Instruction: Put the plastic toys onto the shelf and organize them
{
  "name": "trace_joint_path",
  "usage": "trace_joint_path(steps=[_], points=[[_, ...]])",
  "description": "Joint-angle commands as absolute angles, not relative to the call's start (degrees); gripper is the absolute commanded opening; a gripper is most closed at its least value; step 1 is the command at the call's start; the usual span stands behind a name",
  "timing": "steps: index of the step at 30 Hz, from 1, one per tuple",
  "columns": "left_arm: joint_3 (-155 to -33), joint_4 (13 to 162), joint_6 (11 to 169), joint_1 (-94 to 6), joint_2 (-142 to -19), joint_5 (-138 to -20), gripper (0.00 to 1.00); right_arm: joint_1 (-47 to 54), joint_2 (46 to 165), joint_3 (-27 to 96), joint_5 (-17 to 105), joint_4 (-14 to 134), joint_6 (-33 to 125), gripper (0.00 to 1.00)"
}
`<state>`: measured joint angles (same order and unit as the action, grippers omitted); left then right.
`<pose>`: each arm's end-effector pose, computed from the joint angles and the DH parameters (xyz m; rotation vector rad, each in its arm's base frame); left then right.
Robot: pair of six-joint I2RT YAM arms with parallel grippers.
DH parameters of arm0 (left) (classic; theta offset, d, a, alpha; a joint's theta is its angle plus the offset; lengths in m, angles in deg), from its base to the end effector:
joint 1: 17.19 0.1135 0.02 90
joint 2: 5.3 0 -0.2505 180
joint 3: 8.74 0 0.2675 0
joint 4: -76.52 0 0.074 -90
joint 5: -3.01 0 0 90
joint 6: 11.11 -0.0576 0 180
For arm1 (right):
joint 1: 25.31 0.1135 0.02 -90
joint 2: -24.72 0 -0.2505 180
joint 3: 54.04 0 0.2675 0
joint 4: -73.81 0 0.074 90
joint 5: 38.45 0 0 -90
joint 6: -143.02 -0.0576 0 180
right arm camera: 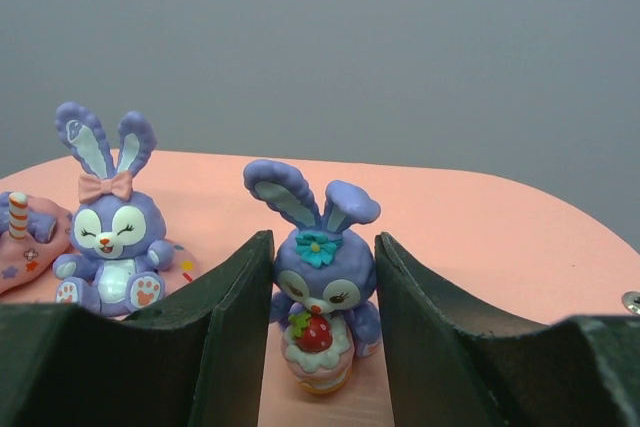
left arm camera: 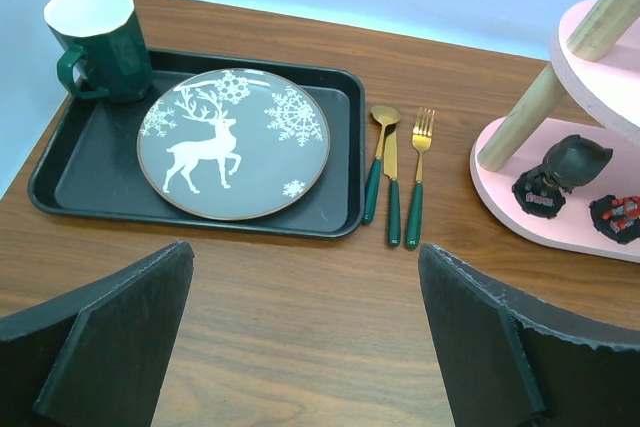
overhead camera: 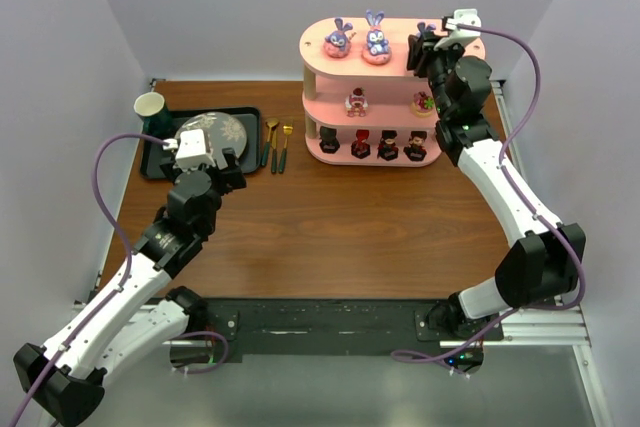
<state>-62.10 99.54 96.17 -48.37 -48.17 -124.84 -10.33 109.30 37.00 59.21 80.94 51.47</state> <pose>0.2032 -0.0816 0.3067 -0.2555 1.7242 -0.0278 0.3783 0.0933 0.4238 -0.0433 1.3367 0.1551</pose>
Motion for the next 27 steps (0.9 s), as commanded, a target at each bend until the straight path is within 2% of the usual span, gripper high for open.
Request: trace_joint_path(steps=[1, 7, 16, 21, 27], points=[[-61.9, 96.6, 95.2, -48.1, -47.9, -125.1, 0.99, -10.5, 106.7, 37.1, 58.5, 83.3, 51.9, 0.5], [-61.9, 96.6, 95.2, -48.1, -48.1, -125.0, 0.99, -10.5, 107.2, 38.5, 58.1, 82.8, 52.1, 0.71], [-62.0, 96.7, 95.2, -48.1, -48.2, -125.4, 1.0, -10.5, 101.9, 38.5, 58.2, 80.4, 51.3, 0.96], [-62.5, 97.6, 96.1, -47.3, -48.5, -126.5, 1.0, -10.5, 94.1, 36.3, 62.1, 73.5, 51.6, 0.99], [-62.7, 99.6, 95.9, -46.5, -46.7, -129.5, 1.0, -10.5, 77.0, 28.7, 67.6, 58.1, 52.5, 0.98]])
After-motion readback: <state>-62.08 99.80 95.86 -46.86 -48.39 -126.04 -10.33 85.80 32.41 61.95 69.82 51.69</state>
